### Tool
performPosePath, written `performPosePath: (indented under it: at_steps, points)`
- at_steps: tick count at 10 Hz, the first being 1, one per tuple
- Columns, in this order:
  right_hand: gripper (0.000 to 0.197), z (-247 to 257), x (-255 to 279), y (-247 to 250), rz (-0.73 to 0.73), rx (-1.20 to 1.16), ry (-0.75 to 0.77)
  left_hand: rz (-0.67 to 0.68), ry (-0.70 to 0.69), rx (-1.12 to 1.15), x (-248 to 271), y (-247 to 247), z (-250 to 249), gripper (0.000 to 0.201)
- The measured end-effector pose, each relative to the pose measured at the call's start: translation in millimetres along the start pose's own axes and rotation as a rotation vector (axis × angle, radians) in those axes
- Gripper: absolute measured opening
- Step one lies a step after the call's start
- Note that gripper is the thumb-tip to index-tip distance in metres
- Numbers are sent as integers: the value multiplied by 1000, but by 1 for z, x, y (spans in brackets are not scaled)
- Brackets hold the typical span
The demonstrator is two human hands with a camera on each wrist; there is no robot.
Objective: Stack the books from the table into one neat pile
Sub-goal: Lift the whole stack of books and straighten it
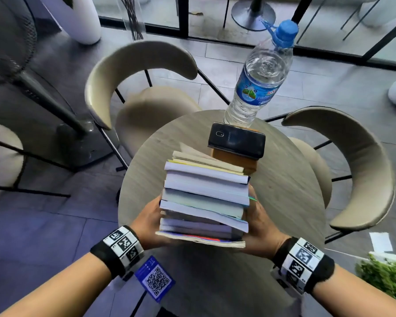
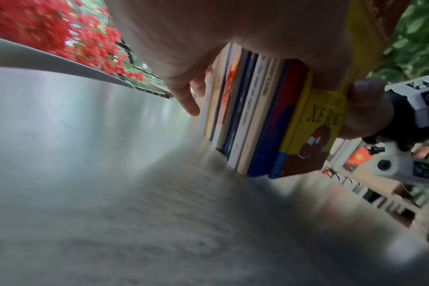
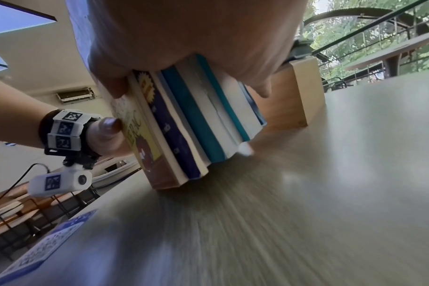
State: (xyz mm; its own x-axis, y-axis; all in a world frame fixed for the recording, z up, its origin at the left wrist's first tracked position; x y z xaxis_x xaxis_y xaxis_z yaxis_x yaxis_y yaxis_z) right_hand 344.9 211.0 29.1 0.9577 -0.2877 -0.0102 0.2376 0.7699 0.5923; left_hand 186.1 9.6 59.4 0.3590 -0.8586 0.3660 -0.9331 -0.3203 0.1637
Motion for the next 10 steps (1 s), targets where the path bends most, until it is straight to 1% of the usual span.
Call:
performPosePath:
  at_steps: [1,2,3,4,5,6,7,8,9,10]
  points:
    - [138,6,-10,1,65,-29,-8,-112,-42,191,6,0,30,67]
    - [146,26,-26,2,125,22,36,-285,-8,186,14,8,60,100]
    - [142,37,-35,1,144,56,63,-317,95,275,13,12,72,103]
    - [139,50,-46,0,166,125,65,-354,83,306,8,11,91,109]
    - [139,61,-54,-2,199,188,64,-389,95,299,13,14,98,112]
    - [140,83,-76,-14,279,327,60,-521,95,443,20,19,98,104]
    - [139,95,-92,-25,344,428,65,-626,2,487,26,21,96,111]
    - [138,111,-116,-47,442,572,77,-842,122,112,31,31,117,142]
    - [136,120,-127,-62,487,658,67,-843,330,-58,34,33,136,153]
    - [133,126,-131,-72,515,740,47,-805,376,-86,31,32,145,155]
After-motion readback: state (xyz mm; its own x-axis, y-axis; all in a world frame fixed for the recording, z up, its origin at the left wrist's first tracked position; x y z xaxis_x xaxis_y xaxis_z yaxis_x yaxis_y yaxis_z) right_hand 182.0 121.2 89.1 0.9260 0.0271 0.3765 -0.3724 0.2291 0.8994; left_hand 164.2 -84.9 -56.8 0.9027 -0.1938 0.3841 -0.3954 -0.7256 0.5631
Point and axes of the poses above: each hand's wrist, its own x-axis away from the middle knuckle, its own y-axis out of the back of the hand, z = x × y, the point moved 2 cm from there along -x, towards the middle knuckle, and after that the axes turned 1 degree about -y, right-handed, at the moved point
